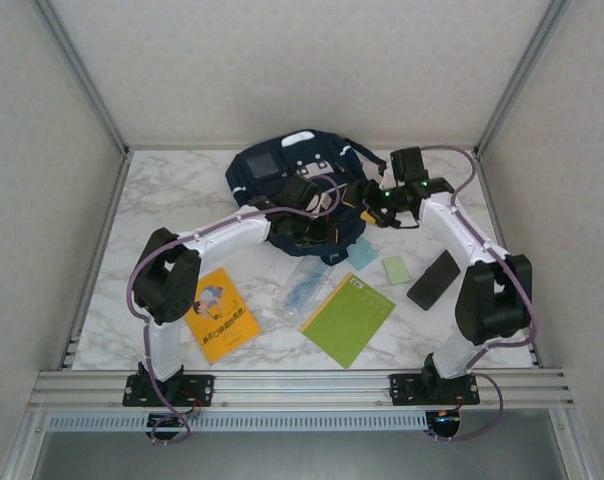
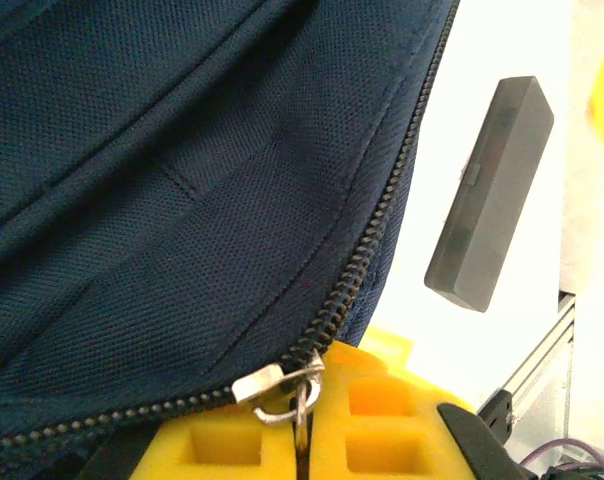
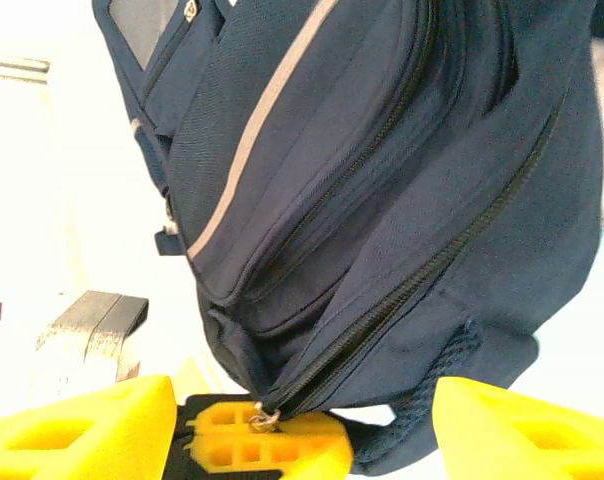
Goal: Pack the student bag
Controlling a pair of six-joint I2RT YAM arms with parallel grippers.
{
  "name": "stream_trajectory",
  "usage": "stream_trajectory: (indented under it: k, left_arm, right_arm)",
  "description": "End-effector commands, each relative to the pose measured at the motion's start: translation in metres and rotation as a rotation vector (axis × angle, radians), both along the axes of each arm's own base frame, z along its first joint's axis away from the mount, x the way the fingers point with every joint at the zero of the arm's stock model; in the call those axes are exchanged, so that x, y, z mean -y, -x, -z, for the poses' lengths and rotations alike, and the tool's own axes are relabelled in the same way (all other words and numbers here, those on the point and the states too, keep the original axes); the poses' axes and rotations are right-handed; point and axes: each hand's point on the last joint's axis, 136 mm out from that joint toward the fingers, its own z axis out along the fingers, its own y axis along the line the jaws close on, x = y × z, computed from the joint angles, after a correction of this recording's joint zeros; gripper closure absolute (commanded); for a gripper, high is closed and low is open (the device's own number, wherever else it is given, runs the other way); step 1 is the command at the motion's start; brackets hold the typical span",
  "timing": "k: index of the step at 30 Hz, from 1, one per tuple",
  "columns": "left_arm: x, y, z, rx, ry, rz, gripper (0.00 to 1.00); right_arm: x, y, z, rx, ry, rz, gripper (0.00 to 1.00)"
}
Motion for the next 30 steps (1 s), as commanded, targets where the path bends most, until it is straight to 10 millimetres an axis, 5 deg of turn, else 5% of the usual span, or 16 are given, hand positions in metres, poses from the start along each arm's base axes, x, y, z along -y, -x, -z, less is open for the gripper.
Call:
stream_trajectory:
  k: [1,7,8,12,17,30]
  left_arm:
    - [0.021,-0.004,-0.035,0.074,0.107,0.030,1.00]
    - [0.016,0.005,-0.035,0.077,0.099,0.029,1.00]
    - [0.015,0.006,-0.034,0.075,0.096,0.031,1.00]
    - [0.003,0.015,-0.019,0.043,0.038,0.038,1.00]
    - [-0.042,0.024,0.009,-0.058,-0.098,0.006,1.00]
    - [-0.139,0.038,0.020,-0.290,-0.292,-0.055,1.00]
  right_arm:
    - [-0.017,0.004,0.020,-0.076,-0.083,0.040,0.31]
    - [-0.027,-0.007,0.056,-0.150,-0.086,0.075,0.33]
    - [-0.028,-0.010,0.060,-0.152,-0.090,0.082,0.40]
    - [-0.026,-0.018,0.073,-0.155,-0.063,0.106,0.98]
    - [-0.009,-0.015,0.068,-0.079,0.053,0.099,1.00]
    - [0.008,-0.009,0.081,0.107,0.393,-0.027,1.00]
